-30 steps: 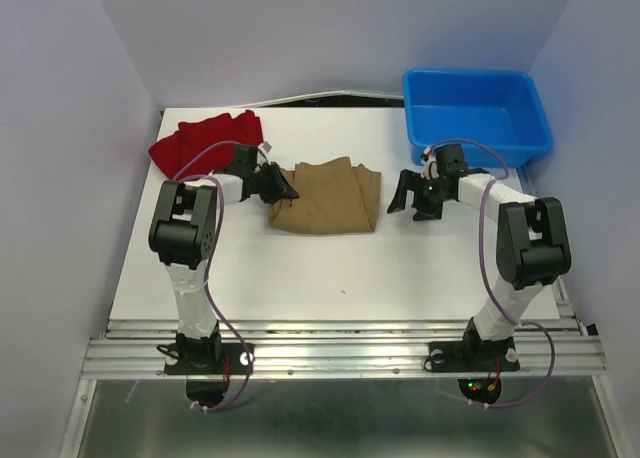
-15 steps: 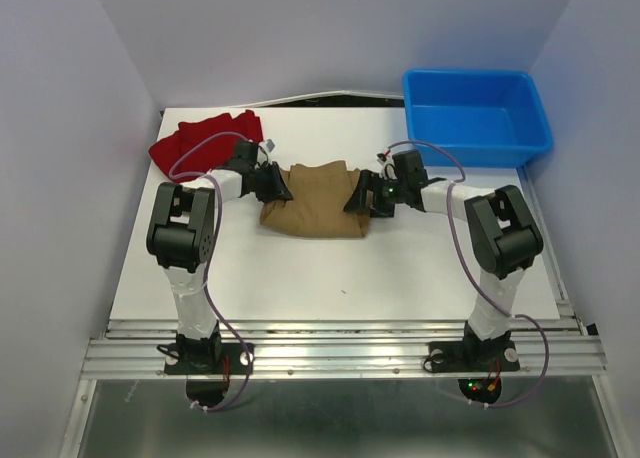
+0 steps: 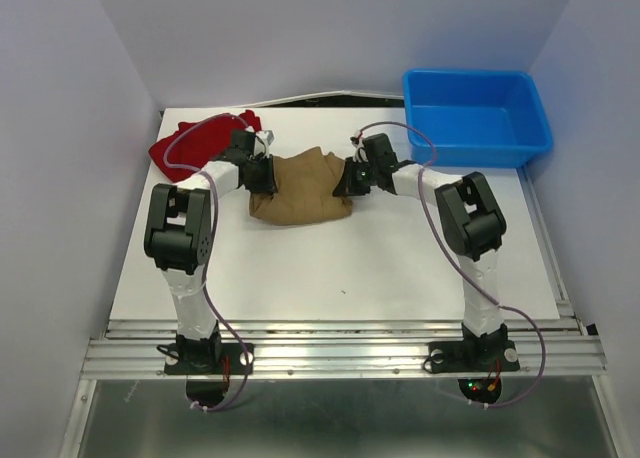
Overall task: Fold and stack the skirts
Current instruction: Neatly place the folded skirt to the corner
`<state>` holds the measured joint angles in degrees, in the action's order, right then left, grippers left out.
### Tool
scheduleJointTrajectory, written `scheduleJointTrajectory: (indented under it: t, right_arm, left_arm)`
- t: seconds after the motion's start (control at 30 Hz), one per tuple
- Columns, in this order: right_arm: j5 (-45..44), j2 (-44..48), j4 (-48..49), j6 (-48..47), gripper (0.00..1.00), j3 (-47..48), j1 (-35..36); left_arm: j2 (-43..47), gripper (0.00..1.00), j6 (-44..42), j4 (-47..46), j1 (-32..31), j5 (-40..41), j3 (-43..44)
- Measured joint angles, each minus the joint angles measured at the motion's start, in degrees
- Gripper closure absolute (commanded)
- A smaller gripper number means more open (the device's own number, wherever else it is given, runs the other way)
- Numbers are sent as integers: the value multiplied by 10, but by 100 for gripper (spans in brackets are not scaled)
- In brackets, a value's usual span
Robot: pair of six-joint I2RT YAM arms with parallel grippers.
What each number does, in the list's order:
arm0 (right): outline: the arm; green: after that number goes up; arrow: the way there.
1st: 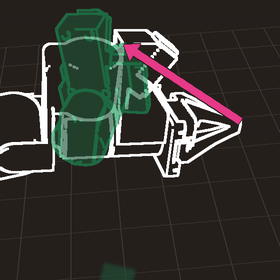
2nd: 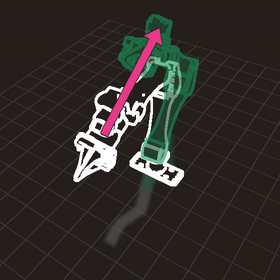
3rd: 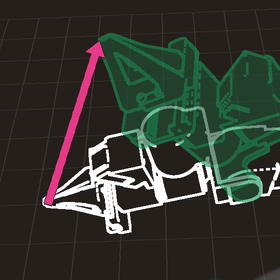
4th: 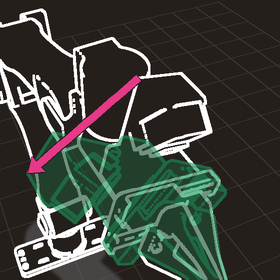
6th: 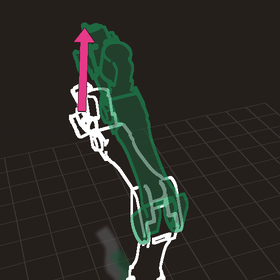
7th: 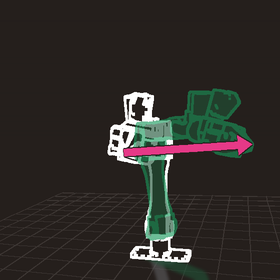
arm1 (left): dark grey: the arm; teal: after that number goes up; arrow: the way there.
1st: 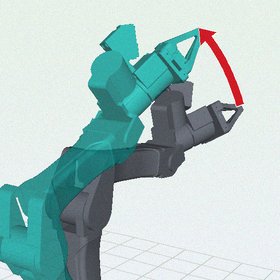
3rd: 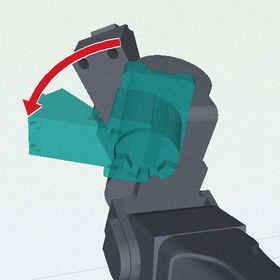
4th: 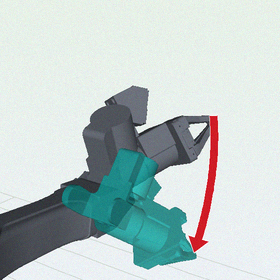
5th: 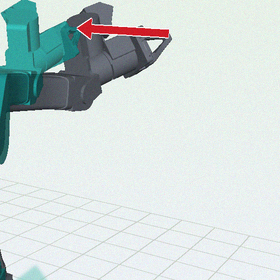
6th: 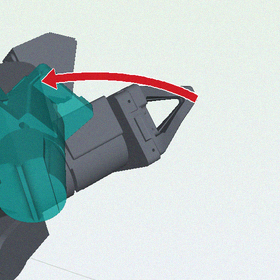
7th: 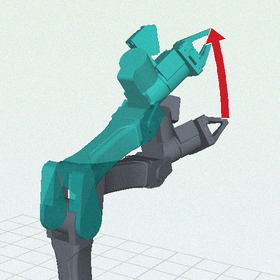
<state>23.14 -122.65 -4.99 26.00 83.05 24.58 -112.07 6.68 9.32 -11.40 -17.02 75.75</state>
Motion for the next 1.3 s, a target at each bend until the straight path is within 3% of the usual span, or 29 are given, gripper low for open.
scheduleJointTrajectory:
  t: [0.53,0.8,1.13,1.3]
  right_arm:
    - [-87,-102,-6,-86,99,243,21]
    - [-108,-115,19,-116,99,327,21]
    - [-111,-229,151,-132,99,460,39]
    - [-119,-334,260,-139,99,539,67]
  left_arm:
    - [40,100,-198,-50,-1,79,54]
    - [40,100,-229,-89,4,98,94]
    - [40,100,-217,-163,72,94,125]
    - [40,100,-206,-199,117,83,101]
